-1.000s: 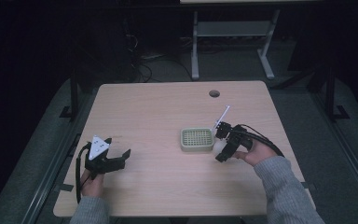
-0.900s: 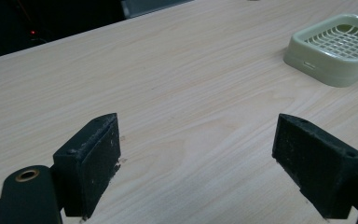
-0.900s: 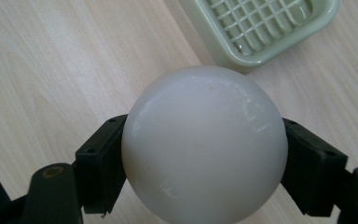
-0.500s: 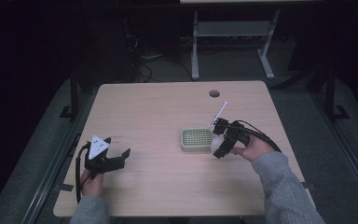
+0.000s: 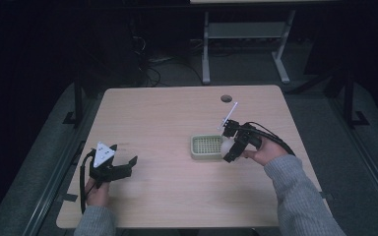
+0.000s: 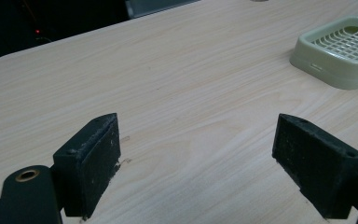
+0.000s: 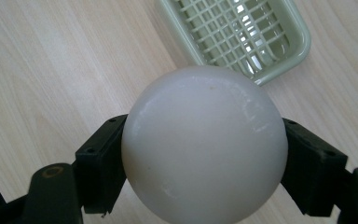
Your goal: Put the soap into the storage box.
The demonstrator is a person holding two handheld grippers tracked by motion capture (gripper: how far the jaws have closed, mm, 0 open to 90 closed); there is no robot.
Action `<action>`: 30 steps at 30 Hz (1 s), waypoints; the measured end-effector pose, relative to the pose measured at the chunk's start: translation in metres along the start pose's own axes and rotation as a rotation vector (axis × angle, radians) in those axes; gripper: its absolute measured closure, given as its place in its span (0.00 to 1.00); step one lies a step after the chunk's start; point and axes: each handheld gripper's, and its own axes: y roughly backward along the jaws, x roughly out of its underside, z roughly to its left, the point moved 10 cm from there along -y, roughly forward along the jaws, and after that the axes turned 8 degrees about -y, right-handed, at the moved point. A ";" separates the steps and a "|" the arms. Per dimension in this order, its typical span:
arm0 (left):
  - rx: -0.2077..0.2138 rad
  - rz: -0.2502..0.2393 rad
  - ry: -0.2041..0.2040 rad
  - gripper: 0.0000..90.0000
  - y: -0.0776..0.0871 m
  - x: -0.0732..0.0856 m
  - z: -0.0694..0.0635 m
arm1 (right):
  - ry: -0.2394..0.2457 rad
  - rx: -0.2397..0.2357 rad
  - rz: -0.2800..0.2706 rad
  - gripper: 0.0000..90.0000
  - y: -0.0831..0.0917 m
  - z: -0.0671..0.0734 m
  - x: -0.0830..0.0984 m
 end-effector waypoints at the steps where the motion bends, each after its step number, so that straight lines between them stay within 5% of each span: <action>1: 0.001 -0.001 0.000 0.16 0.000 0.000 0.000 | -0.001 0.001 -0.001 0.26 0.000 0.001 -0.001; 30: 0.001 -0.001 -0.002 0.17 0.000 0.000 0.000 | 0.016 -0.003 0.012 0.26 0.001 -0.002 -0.036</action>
